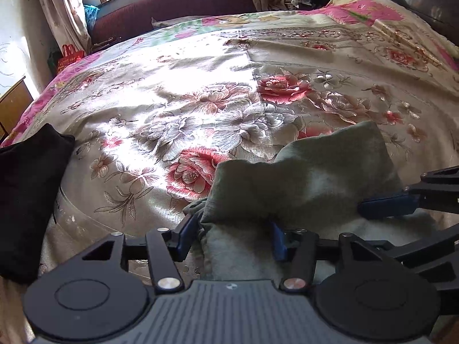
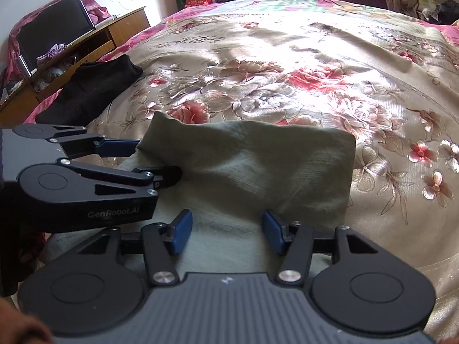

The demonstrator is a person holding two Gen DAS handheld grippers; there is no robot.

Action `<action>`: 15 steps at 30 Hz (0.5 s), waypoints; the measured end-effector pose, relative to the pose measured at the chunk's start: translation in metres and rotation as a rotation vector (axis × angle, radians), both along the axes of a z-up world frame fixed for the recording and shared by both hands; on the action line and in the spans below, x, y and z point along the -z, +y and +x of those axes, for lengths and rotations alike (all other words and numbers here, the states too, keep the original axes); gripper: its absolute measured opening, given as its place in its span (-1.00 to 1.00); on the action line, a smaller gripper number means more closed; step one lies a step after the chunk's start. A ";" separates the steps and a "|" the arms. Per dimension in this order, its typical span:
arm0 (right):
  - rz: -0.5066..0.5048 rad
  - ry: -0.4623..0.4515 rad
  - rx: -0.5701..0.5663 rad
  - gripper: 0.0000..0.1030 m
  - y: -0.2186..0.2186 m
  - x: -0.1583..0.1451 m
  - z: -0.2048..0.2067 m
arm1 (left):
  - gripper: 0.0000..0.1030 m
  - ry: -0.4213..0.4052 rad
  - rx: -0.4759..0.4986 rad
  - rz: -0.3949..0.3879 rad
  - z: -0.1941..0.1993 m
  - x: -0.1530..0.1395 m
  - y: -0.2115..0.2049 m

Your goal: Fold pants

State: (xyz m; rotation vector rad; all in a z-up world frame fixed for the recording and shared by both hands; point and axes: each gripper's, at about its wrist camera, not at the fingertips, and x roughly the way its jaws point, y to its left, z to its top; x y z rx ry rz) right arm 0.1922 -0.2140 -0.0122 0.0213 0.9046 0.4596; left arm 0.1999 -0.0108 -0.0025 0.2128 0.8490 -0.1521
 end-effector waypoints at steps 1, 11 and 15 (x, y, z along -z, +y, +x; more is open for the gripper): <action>-0.001 -0.010 0.000 0.12 0.000 0.001 -0.002 | 0.32 -0.001 -0.003 -0.002 -0.001 0.000 0.000; -0.014 -0.066 0.062 0.16 -0.003 0.003 -0.039 | 0.34 -0.007 -0.011 0.036 -0.030 0.002 -0.010; -0.012 -0.091 0.091 0.17 -0.006 0.002 -0.059 | 0.35 -0.012 -0.020 0.067 -0.045 0.000 -0.015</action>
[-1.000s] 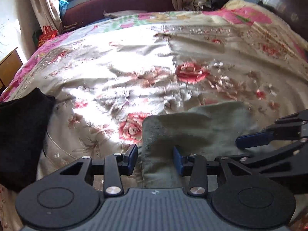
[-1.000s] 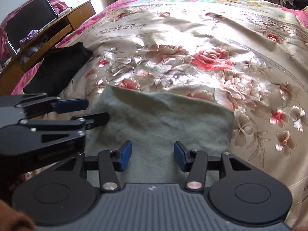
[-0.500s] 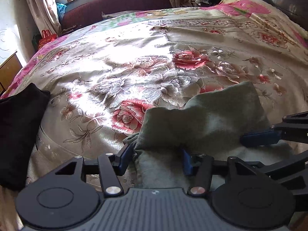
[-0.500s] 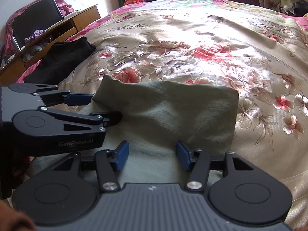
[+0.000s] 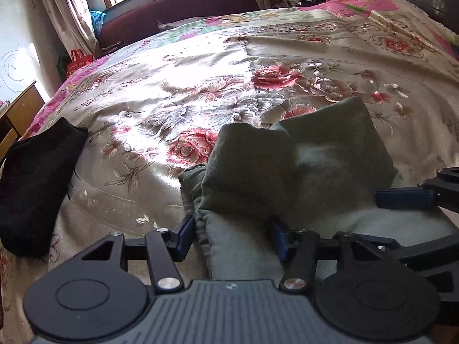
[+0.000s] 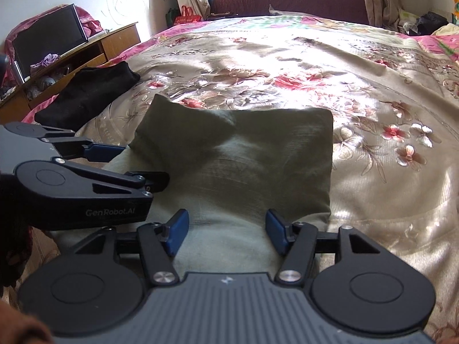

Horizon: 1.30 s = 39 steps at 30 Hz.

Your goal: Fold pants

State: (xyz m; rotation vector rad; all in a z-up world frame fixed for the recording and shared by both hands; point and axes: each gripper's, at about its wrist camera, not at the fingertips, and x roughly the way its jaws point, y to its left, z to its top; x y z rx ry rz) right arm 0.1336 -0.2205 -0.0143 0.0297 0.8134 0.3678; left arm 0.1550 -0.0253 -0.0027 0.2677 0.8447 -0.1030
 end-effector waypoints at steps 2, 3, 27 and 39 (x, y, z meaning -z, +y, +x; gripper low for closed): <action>0.008 0.003 0.023 0.17 -0.004 -0.002 -0.008 | 0.38 0.010 -0.011 0.019 -0.004 -0.001 -0.002; 0.013 0.003 0.041 0.17 -0.007 -0.004 -0.014 | 0.38 0.014 -0.014 0.031 -0.007 -0.002 -0.004; -0.065 0.024 0.165 0.27 -0.004 -0.007 -0.045 | 0.38 -0.004 0.052 0.070 -0.042 -0.006 -0.009; -0.110 0.002 0.180 0.29 0.005 -0.022 -0.070 | 0.38 -0.032 0.066 0.016 -0.069 -0.018 -0.001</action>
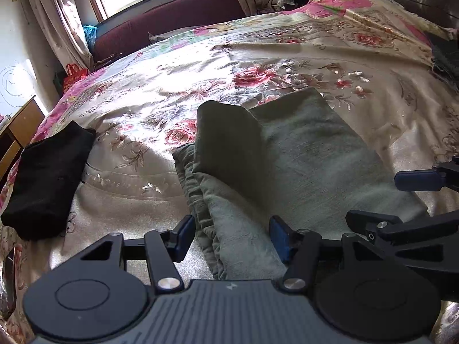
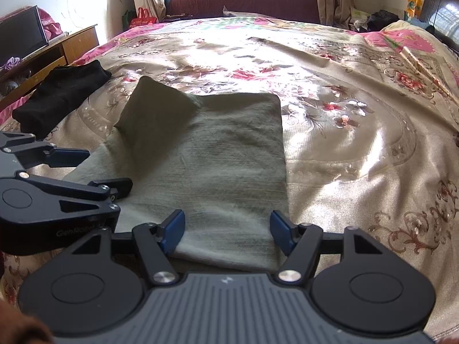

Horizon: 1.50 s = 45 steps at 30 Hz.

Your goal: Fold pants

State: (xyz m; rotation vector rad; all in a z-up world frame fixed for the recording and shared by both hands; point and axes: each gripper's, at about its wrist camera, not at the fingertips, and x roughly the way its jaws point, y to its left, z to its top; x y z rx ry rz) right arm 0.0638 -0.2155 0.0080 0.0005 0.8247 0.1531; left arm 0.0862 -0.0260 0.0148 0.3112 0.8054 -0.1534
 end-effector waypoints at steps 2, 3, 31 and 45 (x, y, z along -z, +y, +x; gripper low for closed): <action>0.004 -0.008 0.000 0.29 0.002 -0.005 -0.007 | 0.38 -0.006 0.001 -0.008 -0.006 -0.003 0.001; 0.008 -0.011 0.001 0.29 0.002 -0.007 -0.011 | 0.38 -0.012 0.002 -0.009 -0.009 -0.005 0.002; 0.145 -0.104 0.104 0.30 -0.004 -0.027 -0.082 | 1.00 -0.078 -0.036 -0.052 -0.081 -0.003 0.021; 0.172 -0.057 0.105 0.30 -0.010 -0.004 -0.093 | 1.00 -0.036 -0.111 -0.126 -0.094 0.002 0.033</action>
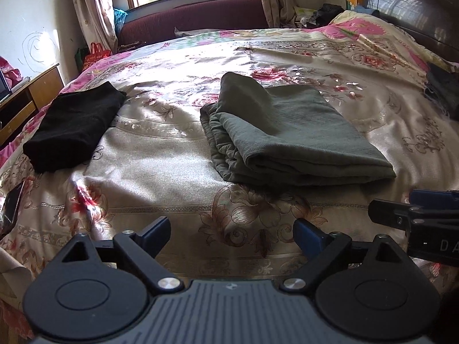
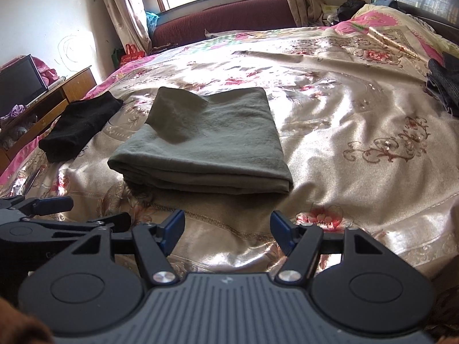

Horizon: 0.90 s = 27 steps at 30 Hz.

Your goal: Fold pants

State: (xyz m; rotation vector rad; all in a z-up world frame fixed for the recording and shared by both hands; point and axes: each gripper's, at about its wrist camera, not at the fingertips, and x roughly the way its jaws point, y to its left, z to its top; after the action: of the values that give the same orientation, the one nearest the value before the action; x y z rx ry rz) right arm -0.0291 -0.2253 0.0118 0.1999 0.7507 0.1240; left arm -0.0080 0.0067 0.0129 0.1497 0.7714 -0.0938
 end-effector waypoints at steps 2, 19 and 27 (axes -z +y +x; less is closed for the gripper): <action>-0.001 0.006 -0.004 0.30 0.002 0.002 0.000 | 1.00 -0.004 -0.002 0.007 0.000 -0.001 -0.001; 0.009 0.042 -0.014 0.34 0.008 0.010 0.002 | 1.00 0.007 -0.007 0.010 0.000 0.006 -0.001; 0.009 0.042 -0.014 0.35 0.008 0.010 0.001 | 1.00 0.003 -0.009 0.016 -0.001 0.006 -0.001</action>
State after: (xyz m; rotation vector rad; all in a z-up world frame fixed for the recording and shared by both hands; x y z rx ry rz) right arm -0.0278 -0.2172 0.0015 0.2066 0.7941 0.1371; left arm -0.0095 0.0053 0.0069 0.1606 0.7758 -0.0791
